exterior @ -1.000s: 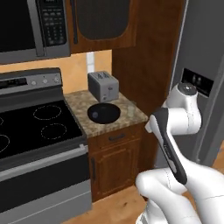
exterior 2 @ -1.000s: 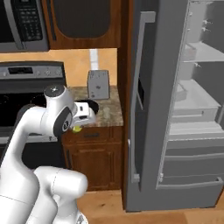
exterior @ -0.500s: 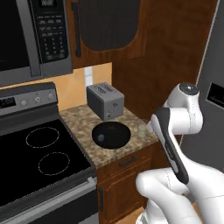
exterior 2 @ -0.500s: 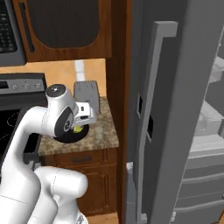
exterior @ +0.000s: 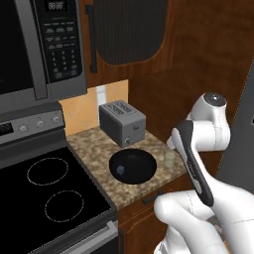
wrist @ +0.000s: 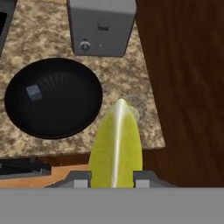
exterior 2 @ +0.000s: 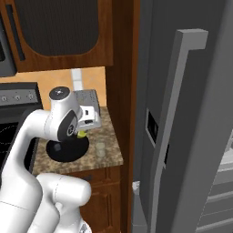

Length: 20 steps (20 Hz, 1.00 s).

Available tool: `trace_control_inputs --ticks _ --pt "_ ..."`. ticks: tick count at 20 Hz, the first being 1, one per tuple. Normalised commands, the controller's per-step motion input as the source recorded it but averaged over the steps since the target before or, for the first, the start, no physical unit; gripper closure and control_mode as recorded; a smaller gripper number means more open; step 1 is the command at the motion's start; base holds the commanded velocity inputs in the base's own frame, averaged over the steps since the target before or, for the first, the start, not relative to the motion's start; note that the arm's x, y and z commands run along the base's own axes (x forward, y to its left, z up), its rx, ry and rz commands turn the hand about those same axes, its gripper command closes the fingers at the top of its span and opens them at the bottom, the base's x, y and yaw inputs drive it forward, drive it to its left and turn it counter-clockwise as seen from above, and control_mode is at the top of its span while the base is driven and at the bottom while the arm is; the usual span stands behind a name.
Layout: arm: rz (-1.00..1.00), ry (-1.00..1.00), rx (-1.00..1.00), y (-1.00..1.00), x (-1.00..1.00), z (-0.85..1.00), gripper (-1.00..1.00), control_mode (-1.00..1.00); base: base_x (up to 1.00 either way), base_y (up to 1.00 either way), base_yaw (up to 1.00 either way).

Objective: Grab a lemon wedge from the fridge and one ice cube from the ice bowl, and put them in the glass of lemonade.

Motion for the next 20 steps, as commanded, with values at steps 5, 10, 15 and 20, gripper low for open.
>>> trace_control_inputs --ticks 5,10,15,20 --pt "-0.02 0.01 0.00 0.00 0.04 -0.05 1.00 -1.00 0.00 0.00 0.00" --pt "-0.43 0.17 0.00 0.19 0.45 -0.55 1.00 -1.00 0.00 0.00 0.00" --pt "-0.25 0.16 0.04 -0.13 0.76 -0.39 1.00 -1.00 0.00 0.00 0.00" --pt "-0.25 0.37 0.01 0.00 1.00 -0.03 1.00 -1.00 0.00 0.00 0.00"
